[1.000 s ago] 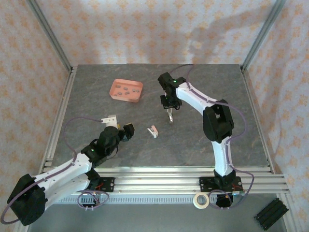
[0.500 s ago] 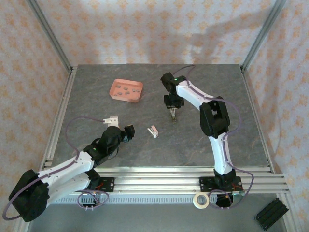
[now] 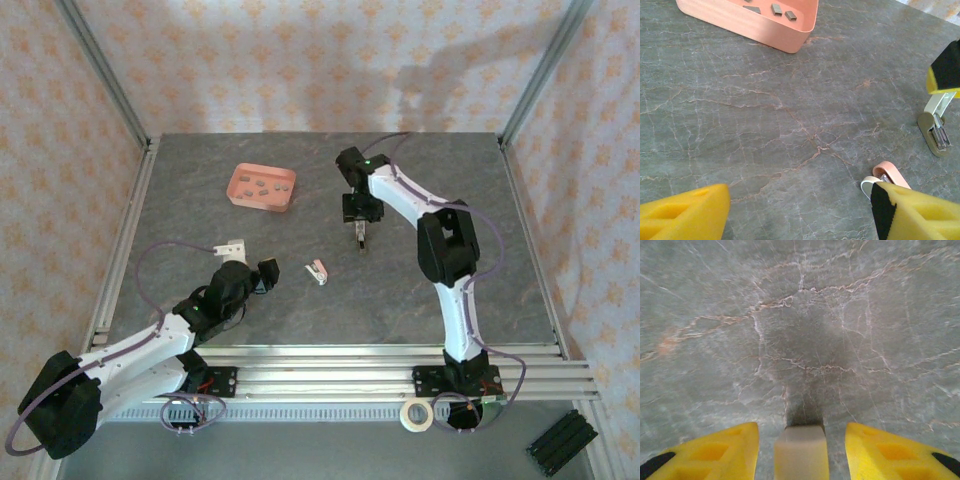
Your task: Load the staples into the stapler
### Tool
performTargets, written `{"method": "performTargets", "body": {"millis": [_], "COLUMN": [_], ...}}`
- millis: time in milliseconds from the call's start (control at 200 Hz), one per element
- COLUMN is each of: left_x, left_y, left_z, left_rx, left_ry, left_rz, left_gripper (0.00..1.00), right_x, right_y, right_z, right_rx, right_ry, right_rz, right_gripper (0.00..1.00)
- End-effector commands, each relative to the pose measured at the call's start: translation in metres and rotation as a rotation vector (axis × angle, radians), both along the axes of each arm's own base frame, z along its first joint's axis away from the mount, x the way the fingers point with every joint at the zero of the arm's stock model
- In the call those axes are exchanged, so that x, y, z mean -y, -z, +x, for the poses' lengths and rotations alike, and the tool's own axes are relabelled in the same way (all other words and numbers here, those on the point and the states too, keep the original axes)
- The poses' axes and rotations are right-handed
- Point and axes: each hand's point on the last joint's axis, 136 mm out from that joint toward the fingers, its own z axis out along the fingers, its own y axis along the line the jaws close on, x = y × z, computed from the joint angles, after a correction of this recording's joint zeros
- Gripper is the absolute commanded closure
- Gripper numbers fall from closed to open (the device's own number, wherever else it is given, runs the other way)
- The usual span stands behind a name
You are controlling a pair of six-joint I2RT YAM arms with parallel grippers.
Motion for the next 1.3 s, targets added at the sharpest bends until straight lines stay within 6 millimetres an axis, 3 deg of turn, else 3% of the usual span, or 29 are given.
{"method": "performTargets", "body": {"millis": [0, 110, 275, 485, 816, 1296], "left_x": [-0.004, -0.004, -0.005, -0.007, -0.003, -0.002], "left_y": [0.003, 0.007, 0.011, 0.012, 0.007, 0.009], "left_z": [0.000, -0.001, -0.003, -0.003, -0.001, 0.000], "left_rx": [0.001, -0.011, -0.021, -0.020, -0.014, -0.017], "left_ry": [-0.022, -0.026, -0.030, -0.038, -0.027, -0.027], "left_rz": [-0.001, -0.001, -0.010, -0.007, -0.011, -0.009], "left_gripper": [0.25, 0.25, 0.25, 0.25, 0.25, 0.25], "right_x": [-0.007, -0.035, -0.059, -0.085, -0.099, -0.103], "right_y": [-0.059, -0.064, -0.037, -0.009, 0.014, 0.034], "right_z": [-0.019, -0.054, -0.096, -0.124, -0.125, -0.123], "right_rx": [0.065, 0.007, -0.117, -0.210, -0.237, -0.262], "right_ry": [-0.069, -0.205, -0.296, -0.329, -0.338, -0.336], "right_rz": [0.059, 0.105, 0.119, 0.190, 0.214, 0.206], "right_gripper": [0.51, 0.51, 0.51, 0.52, 0.53, 0.54]}}
